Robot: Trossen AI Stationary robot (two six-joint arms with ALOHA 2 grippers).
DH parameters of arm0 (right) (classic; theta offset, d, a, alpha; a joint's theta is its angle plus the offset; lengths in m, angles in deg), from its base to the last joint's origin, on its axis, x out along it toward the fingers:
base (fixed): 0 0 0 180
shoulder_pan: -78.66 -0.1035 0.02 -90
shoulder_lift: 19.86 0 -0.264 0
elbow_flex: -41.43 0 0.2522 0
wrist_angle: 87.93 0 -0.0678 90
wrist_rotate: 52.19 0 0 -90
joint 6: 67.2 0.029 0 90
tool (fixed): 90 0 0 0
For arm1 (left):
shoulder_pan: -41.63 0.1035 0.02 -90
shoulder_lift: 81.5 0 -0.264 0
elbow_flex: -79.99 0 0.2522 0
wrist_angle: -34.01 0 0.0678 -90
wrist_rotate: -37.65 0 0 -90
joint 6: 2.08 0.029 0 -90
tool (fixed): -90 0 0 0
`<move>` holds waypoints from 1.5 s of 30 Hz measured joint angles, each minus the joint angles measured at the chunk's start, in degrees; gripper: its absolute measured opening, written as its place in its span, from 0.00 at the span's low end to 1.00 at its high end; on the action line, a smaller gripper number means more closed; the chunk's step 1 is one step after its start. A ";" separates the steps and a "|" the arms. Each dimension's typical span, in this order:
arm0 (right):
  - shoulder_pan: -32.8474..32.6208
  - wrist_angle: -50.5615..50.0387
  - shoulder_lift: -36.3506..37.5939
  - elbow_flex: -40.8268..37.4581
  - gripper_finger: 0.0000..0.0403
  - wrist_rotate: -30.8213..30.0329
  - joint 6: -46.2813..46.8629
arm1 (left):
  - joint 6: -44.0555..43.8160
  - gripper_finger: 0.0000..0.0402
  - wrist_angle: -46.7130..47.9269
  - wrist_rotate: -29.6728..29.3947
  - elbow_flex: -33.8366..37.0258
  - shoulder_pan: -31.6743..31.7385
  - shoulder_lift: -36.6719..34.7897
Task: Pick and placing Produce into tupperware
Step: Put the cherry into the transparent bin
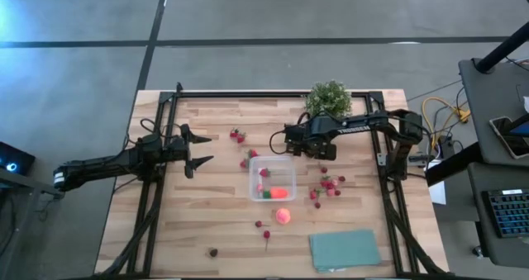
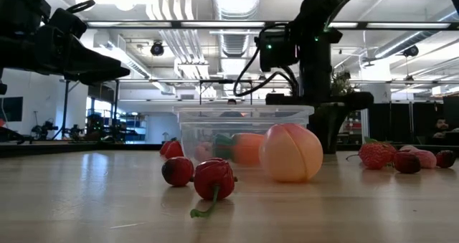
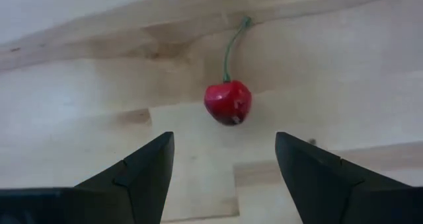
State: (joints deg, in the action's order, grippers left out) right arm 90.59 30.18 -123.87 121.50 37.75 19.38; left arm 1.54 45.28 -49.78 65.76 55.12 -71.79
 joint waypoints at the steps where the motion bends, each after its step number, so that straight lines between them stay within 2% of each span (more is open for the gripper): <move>1: 0.06 0.53 0.00 -0.40 0.63 -0.22 0.12 | 0.00 0.70 -0.01 0.02 0.00 -0.01 0.00; 9: 0.10 4.04 -0.07 -3.97 0.62 -2.84 2.36 | 0.00 0.70 -0.01 -0.01 0.01 0.00 0.00; 21: 0.14 5.75 -0.07 -4.29 0.46 -7.71 1.52 | 0.00 0.70 0.00 -0.01 0.01 0.02 0.00; 30: 0.12 5.79 -0.09 -4.49 0.39 -7.54 1.35 | 0.00 0.70 -0.01 -0.01 -0.01 0.02 0.00; 45: -0.33 6.92 -0.13 -4.01 0.22 -7.34 0.80 | 0.00 0.70 -0.01 0.01 -0.01 0.02 0.00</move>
State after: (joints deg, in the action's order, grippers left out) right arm 90.26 37.10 -124.00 117.49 30.41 20.18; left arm 1.54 45.27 -49.77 65.76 55.13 -71.79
